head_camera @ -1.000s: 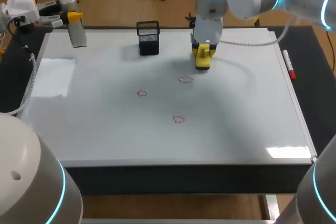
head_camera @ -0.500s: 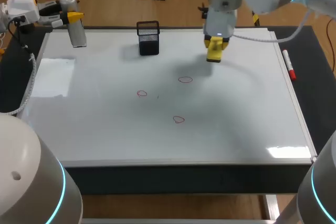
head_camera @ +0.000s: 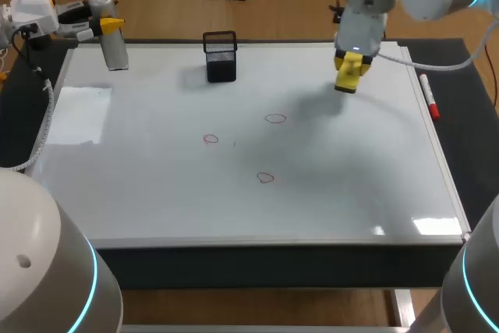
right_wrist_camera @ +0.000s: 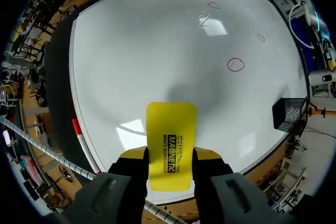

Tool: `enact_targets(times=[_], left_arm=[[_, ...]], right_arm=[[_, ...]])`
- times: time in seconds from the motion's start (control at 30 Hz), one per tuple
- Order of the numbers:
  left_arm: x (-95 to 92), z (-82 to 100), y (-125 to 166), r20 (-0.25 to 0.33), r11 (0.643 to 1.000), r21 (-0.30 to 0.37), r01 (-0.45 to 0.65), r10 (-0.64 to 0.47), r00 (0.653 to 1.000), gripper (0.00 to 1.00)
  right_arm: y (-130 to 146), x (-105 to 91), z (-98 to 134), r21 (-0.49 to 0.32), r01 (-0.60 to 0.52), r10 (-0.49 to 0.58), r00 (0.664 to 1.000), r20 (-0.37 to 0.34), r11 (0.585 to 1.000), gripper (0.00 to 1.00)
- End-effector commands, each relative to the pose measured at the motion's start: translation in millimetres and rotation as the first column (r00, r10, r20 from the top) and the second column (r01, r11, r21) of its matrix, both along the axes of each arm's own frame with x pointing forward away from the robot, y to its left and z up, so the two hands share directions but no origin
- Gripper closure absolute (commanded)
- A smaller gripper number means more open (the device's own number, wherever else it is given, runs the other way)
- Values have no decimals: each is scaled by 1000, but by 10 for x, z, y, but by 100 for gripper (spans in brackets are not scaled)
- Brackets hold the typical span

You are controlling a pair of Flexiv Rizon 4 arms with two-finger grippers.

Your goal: Pick up the inspection probe, press it on each red-marked spot on the whiteboard one by one, put down the probe, pick up the eraser, and wipe off all the red marks.

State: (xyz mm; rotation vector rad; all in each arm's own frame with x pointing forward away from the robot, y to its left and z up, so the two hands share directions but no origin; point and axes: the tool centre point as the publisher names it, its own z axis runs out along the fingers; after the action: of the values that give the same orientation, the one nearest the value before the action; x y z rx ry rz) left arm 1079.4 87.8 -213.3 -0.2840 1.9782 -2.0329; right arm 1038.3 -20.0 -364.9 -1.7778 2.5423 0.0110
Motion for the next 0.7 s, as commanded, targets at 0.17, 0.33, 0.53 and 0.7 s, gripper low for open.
enact_targets(times=[0.17,0.33,0.53,0.7], left_arm=[[-1,7,3,1,1000,0,0,0,1000,100],[-1,7,3,1,1000,0,0,0,1000,100],[-1,7,3,1,1000,0,0,0,1000,100],[-1,7,3,1,1000,0,0,0,1000,100]], right_arm=[[-302,-54,-47,-7,38,-38,999,-12,999,100],[-375,-90,-71,19,68,-67,997,-29,998,100],[-394,-97,-77,31,72,-71,997,-31,997,100],[-394,-97,-77,31,72,-71,997,-31,997,100]])
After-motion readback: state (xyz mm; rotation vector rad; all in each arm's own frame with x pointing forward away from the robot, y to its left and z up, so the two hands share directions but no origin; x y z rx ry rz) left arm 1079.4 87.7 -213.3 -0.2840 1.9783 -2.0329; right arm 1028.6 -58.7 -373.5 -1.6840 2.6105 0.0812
